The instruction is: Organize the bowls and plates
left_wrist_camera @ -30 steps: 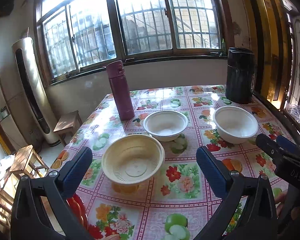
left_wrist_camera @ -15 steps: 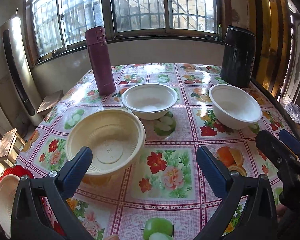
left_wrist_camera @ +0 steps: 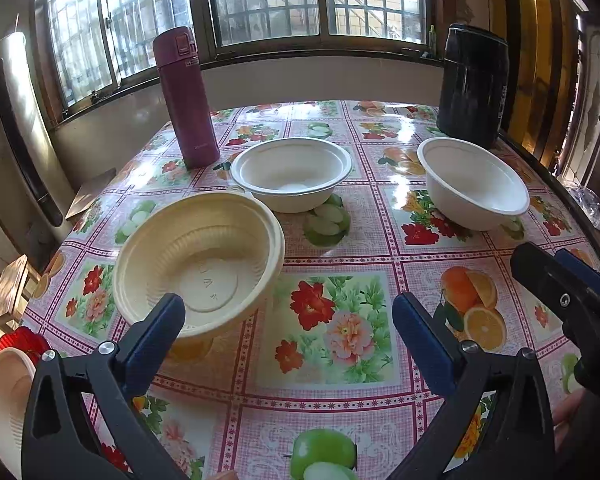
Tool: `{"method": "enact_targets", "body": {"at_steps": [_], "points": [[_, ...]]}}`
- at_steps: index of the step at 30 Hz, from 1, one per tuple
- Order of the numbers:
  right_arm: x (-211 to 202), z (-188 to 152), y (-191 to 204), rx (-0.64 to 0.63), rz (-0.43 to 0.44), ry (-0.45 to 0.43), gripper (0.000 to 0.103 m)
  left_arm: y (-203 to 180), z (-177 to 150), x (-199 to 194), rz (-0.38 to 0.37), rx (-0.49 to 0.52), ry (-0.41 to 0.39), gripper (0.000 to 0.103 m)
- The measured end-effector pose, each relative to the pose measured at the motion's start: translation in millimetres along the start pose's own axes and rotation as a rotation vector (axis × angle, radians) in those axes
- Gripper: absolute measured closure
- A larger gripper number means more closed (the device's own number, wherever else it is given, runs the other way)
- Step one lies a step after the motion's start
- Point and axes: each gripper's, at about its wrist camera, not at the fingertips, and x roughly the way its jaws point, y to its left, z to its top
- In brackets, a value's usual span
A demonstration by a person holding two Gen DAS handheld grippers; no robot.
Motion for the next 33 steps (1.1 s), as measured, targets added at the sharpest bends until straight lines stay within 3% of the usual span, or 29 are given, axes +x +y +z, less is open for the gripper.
{"method": "enact_targets", "body": {"at_steps": [33], "points": [[11,-3,-2,0.025,0.014,0.07,0.0,-6,-8,14,-0.047,0.036,0.083,0.0]]}}
